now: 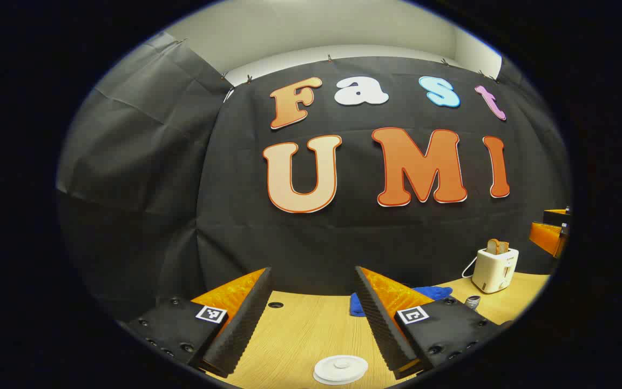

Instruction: Open the teacup lid with one hand, grasp the water bottle and pour water into the teacup with the other hand; after pouring, place the water bottle on the coaster and then close the teacup lid.

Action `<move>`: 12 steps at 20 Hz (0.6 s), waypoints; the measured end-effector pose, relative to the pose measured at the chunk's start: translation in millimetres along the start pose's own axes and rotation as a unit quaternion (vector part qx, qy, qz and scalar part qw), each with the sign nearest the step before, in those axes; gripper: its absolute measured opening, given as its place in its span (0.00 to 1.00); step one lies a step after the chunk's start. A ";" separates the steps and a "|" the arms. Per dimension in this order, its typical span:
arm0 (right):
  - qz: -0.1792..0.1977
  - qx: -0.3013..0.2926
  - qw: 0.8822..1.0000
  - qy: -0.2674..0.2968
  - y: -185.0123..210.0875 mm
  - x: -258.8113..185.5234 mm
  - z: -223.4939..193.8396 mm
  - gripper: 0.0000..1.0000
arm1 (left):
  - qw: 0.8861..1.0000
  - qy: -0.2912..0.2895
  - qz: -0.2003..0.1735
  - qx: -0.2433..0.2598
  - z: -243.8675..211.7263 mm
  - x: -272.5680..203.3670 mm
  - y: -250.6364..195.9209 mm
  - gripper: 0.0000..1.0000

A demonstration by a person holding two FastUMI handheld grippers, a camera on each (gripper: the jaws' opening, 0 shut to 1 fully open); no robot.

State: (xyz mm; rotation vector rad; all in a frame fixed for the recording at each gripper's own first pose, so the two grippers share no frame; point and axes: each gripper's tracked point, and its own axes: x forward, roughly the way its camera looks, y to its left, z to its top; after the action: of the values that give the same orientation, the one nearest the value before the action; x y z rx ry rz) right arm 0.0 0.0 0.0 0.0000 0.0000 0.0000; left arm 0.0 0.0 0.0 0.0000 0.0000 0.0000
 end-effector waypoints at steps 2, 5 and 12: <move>0.003 0.001 1.000 0.000 0.7 0.0 -1.2 0.97 | 1.000 -0.001 -0.002 -0.001 0.8 -0.4 -1.2 1.00; 0.006 0.001 1.000 0.002 3.9 -1.4 -2.5 0.97 | 1.000 -0.005 -0.008 -0.006 0.7 -1.3 -4.9 1.00; 0.010 0.004 1.000 0.009 7.0 1.3 -9.1 0.97 | 1.000 -0.004 -0.021 0.004 -4.5 -3.0 -15.2 1.00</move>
State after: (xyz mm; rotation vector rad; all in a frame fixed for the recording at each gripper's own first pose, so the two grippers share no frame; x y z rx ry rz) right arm 1.3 7.0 -9.1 0.0074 0.0183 0.0208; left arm -3.0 -15.2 -4.5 0.0086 -0.0087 -0.0410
